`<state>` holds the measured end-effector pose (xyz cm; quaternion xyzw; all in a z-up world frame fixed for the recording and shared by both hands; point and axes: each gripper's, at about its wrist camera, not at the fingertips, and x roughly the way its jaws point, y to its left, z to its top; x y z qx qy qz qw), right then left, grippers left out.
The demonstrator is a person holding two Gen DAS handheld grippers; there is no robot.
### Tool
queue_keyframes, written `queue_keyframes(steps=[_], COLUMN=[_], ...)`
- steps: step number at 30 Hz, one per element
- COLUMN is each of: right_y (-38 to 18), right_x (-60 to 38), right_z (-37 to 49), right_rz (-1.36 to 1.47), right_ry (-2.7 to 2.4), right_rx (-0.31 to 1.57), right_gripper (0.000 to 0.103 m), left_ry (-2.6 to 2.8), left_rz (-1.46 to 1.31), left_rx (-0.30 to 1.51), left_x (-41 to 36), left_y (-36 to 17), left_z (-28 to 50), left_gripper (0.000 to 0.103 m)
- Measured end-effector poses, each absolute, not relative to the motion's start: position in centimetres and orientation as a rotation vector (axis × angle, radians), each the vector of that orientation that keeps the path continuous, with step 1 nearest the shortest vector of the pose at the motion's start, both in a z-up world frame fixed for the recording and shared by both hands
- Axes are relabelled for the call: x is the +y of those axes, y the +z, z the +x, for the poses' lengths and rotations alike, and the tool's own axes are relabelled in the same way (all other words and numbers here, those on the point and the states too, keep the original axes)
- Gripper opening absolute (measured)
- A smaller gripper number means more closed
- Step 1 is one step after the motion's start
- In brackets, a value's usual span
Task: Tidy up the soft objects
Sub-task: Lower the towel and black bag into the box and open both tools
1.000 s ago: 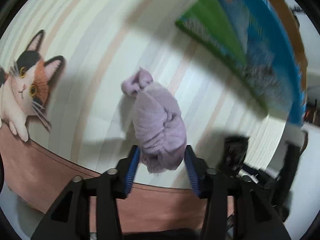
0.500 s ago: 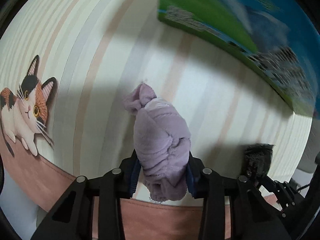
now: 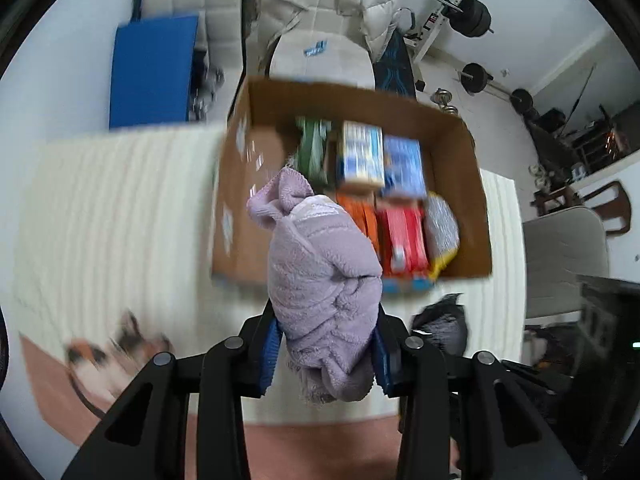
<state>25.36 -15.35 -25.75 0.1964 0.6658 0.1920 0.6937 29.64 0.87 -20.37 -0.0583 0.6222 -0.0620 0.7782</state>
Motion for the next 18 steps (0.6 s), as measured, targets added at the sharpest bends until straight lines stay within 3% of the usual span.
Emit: queue_keyframes(steps=[6,11,18], right_y=[-27.1,-30.1,-35.4], right_x=[-15.5,-13.5,-12.1], right_z=[32.5,36.2,37.6], right_rz=[0.611,0.634,0.660], right_ry=[0.397,0.340,0.296], right_rx=[1.440,1.469,1.552], right_gripper=[0.045,0.045,0.045], left_ry=[-0.048,0.010,0.031], left_rz=[0.062,0.127,0.144], left_rx=[1.397,1.564,1.651], left_x=[0.5,1.3,2.0], left_y=[-22.4,-28.2,-32.2], left_z=[38.6,44.6,48.0], left_gripper=[0.035,0.036,0.036])
